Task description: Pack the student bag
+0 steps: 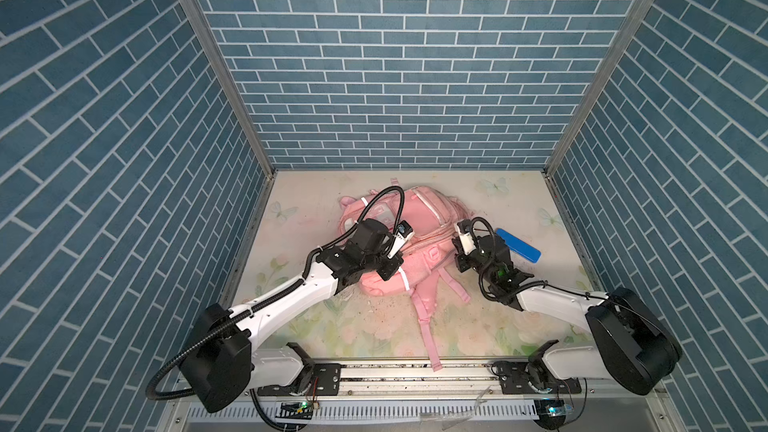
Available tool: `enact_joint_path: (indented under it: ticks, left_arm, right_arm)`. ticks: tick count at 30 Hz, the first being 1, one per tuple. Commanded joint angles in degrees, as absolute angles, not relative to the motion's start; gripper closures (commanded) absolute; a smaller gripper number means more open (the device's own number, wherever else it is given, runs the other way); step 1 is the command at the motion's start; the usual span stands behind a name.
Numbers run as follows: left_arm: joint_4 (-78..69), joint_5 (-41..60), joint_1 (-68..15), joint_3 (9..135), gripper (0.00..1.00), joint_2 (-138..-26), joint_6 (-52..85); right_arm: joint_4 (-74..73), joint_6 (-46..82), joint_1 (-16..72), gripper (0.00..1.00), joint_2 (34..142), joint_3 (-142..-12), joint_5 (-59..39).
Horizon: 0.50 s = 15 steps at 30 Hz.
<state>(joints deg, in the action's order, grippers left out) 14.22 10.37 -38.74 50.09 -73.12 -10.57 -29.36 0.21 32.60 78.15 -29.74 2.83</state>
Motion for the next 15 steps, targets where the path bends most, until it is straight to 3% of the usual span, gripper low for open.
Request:
enact_joint_path:
  ticks: [1,7,15]
  left_arm:
    - [15.9,12.0,-34.3,49.0,1.0,-70.7,-17.4]
    - [15.4,15.2,-26.3,50.8,1.0,-73.8,-25.9]
    - [13.4,17.6,-17.8,56.8,1.0,-81.3,-24.9]
  right_arm:
    - [-23.8,1.8,28.9,1.0,80.0,-34.3,3.3]
    - [-21.9,-0.6,29.0,1.0,81.8,-37.1,-5.4]
    - [-23.6,2.6,39.7,1.0,83.8,-37.6,-1.8]
